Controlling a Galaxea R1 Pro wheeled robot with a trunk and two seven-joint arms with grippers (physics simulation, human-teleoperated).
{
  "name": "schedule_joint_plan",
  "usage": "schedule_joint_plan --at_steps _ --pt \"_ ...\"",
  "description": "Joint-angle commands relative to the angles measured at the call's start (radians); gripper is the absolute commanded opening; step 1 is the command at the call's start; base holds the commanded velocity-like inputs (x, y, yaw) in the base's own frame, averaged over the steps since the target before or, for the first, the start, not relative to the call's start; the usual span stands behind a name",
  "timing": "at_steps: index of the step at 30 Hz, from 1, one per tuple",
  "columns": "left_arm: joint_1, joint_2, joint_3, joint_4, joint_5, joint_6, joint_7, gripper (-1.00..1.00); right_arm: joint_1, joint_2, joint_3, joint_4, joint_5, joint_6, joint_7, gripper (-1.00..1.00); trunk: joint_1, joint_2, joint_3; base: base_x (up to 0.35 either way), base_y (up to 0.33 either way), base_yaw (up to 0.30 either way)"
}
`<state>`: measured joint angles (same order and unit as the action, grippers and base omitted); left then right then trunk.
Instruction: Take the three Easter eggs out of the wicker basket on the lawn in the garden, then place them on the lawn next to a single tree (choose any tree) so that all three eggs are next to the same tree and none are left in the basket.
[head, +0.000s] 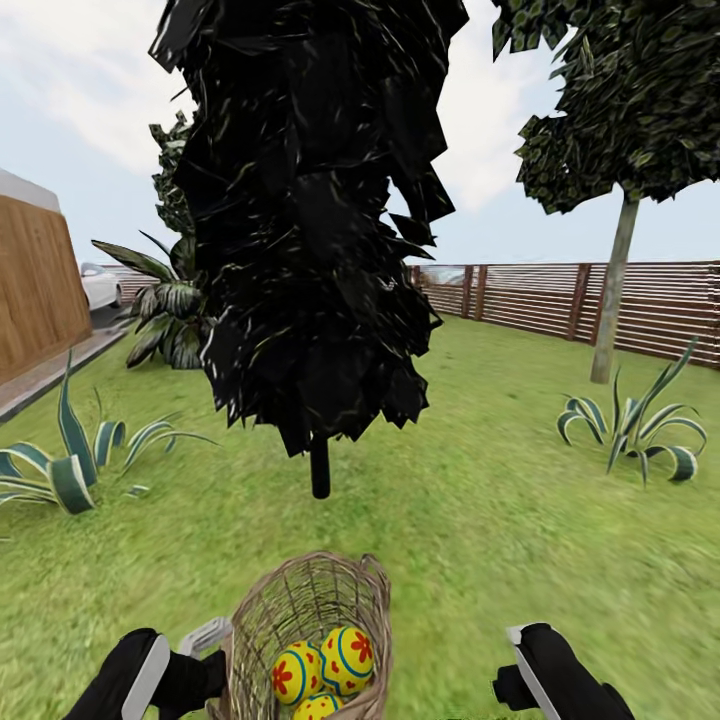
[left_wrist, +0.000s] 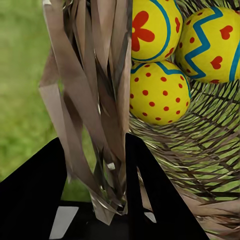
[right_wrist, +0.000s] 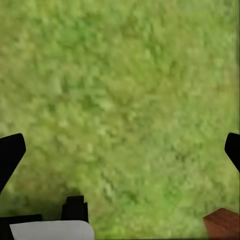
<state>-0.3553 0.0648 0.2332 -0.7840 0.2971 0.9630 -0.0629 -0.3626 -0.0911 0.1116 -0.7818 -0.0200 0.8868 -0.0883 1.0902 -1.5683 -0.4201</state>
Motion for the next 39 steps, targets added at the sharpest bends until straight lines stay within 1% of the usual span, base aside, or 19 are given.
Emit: schedule_joint_plan --at_steps 1,11,13,18,28,29,30,31,32,33,34,39 --pt "-0.001 0.000 0.003 -0.001 0.011 0.005 -0.008 -1.00 -0.001 -0.001 0.005 -0.001 -0.003 0.004 -0.005 1.00 0.000 -0.001 -0.001 0.006 0.000 -0.284" --pt "-0.001 -0.001 0.003 -0.001 0.011 0.005 -0.008 -1.00 -0.001 -0.001 0.006 -0.001 -0.003 0.004 -0.005 1.00 0.000 -0.001 0.003 0.027 0.000 -0.285" --pt "-0.001 -0.007 0.003 -0.001 0.011 0.005 -0.006 -1.00 -0.001 -0.001 0.006 -0.001 -0.003 0.004 -0.005 1.00 0.000 -0.001 0.004 0.296 0.000 -0.287" --pt "-0.001 -0.010 0.003 -0.001 0.010 0.005 -0.006 -1.00 -0.001 -0.001 0.006 -0.001 -0.003 0.004 -0.005 1.00 0.000 -0.001 0.006 0.326 -0.080 -0.287" --pt "-0.001 -0.011 0.003 -0.001 0.010 0.005 -0.006 -1.00 -0.001 -0.002 0.004 -0.001 -0.003 0.004 -0.005 1.00 0.000 -0.001 0.009 0.328 -0.121 -0.287" --pt "-0.001 -0.011 0.003 -0.001 0.010 0.005 -0.006 -1.00 -0.001 -0.005 0.003 -0.001 -0.003 0.005 -0.005 1.00 0.000 -0.001 0.010 0.328 -0.121 -0.287" --pt "-0.001 -0.011 0.003 -0.001 0.010 0.005 -0.006 -1.00 -0.001 -0.020 0.000 -0.001 -0.005 0.006 -0.004 1.00 0.000 -0.001 0.010 0.328 -0.121 -0.287" --pt "-0.001 -0.011 0.003 -0.001 0.010 0.005 -0.006 -1.00 -0.001 -0.039 -0.014 -0.002 -0.007 0.007 -0.002 1.00 0.000 -0.001 0.010 0.328 -0.121 -0.287" --pt "-0.001 -0.011 0.003 -0.001 0.010 0.005 -0.006 -1.00 -0.001 -0.050 -0.032 -0.002 -0.007 0.007 -0.001 1.00 0.000 -0.001 0.011 0.328 -0.121 -0.287" --pt "-0.001 -0.011 0.003 -0.001 0.010 0.005 -0.006 -1.00 -0.001 -0.055 -0.046 -0.003 -0.007 0.008 -0.001 1.00 0.000 -0.001 0.011 0.328 -0.121 -0.287" --pt "-0.001 -0.011 0.003 -0.001 0.010 0.005 -0.006 -1.00 -0.001 -0.056 -0.050 -0.006 -0.007 0.009 -0.001 1.00 0.000 -0.001 0.011 0.328 -0.121 -0.287" --pt "-0.001 -0.011 0.003 -0.001 0.010 0.005 -0.006 -1.00 -0.001 -0.058 -0.052 -0.025 -0.006 0.011 -0.001 1.00 0.000 -0.001 0.013 0.328 -0.121 -0.287"
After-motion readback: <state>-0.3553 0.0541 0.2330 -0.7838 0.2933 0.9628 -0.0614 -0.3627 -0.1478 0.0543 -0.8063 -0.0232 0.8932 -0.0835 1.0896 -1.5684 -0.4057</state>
